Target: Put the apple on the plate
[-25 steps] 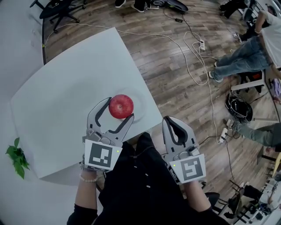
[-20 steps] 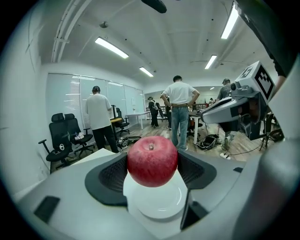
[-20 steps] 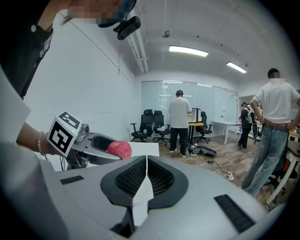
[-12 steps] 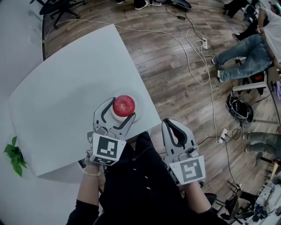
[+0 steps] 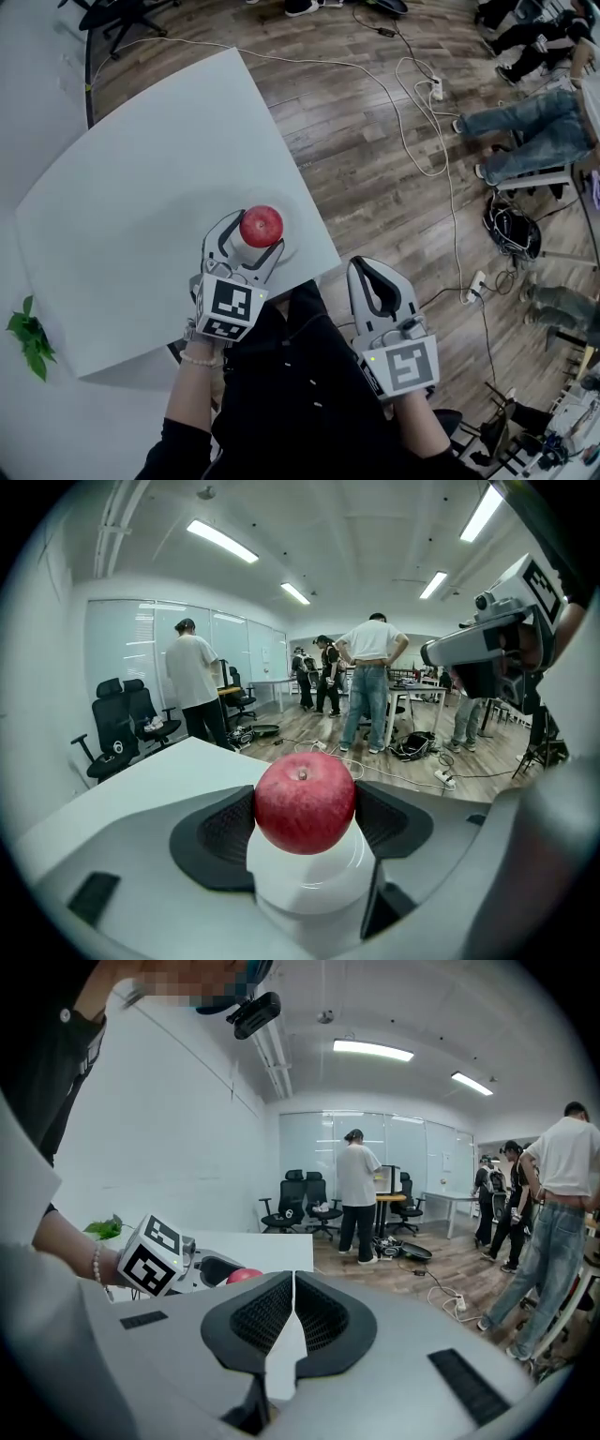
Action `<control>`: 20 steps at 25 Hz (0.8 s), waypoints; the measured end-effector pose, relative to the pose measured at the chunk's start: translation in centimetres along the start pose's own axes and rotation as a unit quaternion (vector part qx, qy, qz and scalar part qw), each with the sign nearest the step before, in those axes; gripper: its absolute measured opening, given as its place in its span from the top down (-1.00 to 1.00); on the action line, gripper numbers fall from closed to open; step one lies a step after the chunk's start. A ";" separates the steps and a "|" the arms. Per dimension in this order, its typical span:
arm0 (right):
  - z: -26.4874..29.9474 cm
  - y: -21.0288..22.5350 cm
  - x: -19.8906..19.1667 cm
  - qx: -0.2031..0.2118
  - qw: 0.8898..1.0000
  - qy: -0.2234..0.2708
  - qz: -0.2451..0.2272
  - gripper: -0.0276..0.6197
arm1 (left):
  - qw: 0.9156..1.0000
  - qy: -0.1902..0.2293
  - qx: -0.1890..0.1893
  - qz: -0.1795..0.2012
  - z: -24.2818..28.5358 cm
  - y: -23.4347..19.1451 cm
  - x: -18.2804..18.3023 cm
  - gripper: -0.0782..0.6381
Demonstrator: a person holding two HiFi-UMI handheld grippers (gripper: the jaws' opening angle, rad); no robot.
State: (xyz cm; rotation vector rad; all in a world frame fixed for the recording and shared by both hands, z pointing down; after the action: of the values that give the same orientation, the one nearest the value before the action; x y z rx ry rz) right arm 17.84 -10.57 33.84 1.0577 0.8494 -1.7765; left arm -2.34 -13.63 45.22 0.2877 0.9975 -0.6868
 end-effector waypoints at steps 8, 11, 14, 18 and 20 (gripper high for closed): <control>0.1 0.0 -0.2 -0.001 1.000 -0.007 0.001 0.78 | 1.000 -0.025 -0.013 0.004 2.0 -0.4 -1.3 -0.18; 0.0 0.1 -0.4 -0.003 1.000 -0.010 0.001 0.78 | 0.999 -0.033 -0.013 0.005 2.3 -0.4 -1.8 -0.18; -0.1 0.2 -0.6 -0.004 1.000 -0.013 0.001 0.78 | 0.999 -0.041 -0.012 0.010 2.6 -0.3 -2.2 -0.18; -0.1 0.2 -0.7 -0.003 1.000 -0.015 0.001 0.78 | 0.998 -0.052 -0.015 0.027 3.0 -0.4 -2.6 -0.18; -0.1 0.0 -0.7 -0.001 1.000 -0.016 0.000 0.78 | 0.997 -0.058 -0.016 0.042 3.2 -0.3 -2.8 -0.18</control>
State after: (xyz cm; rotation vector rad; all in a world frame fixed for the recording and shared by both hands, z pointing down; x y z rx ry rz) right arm 18.08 -10.29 34.49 1.0240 0.8323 -1.7882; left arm -1.40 -14.43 49.30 0.2575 0.8791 -0.6035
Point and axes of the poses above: the fingertips, and each gripper's own axes: z forward along the fingers, y to its right, x out of its top, the point moved 8 cm from there along -z, backward along the fingers, and after that the axes turned 15 degrees about -x, right-handed, at the moved point
